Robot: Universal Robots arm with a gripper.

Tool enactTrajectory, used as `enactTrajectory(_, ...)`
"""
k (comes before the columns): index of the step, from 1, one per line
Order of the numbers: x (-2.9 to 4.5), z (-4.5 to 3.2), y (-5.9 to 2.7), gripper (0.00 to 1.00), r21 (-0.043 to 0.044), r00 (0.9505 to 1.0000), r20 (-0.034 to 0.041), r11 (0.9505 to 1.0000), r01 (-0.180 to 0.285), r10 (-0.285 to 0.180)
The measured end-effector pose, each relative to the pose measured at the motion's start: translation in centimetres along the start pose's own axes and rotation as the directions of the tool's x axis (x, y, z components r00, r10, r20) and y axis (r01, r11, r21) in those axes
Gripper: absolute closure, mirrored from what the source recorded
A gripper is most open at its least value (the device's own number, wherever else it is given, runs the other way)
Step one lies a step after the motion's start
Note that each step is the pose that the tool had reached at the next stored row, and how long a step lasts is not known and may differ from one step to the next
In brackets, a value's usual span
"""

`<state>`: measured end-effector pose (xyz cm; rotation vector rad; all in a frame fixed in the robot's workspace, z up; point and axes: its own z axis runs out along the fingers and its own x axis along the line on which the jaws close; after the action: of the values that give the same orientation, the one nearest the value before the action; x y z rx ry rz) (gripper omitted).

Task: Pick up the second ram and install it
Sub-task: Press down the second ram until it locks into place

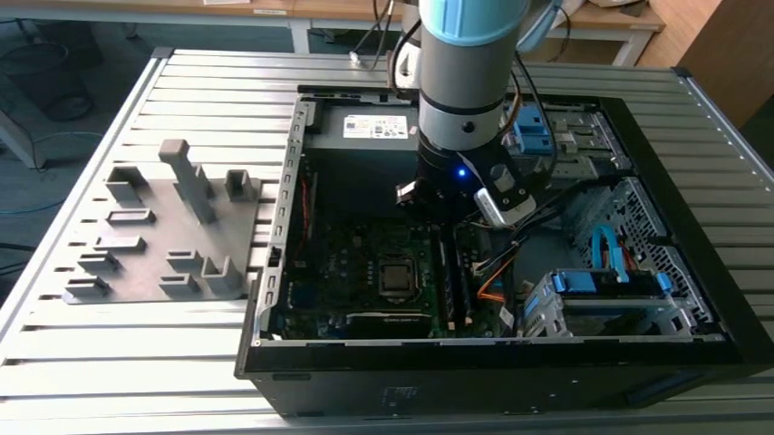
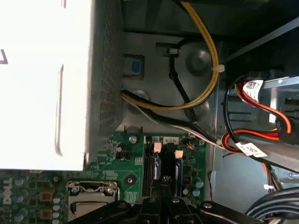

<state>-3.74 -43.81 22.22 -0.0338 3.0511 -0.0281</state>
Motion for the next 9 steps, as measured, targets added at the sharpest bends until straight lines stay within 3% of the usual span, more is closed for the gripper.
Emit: enactTrajectory(9, 0.07, 0.62, 0.01, 0.90, -0.0017, 1.0000, -0.0001, 1.0000, 0.002, -0.002)
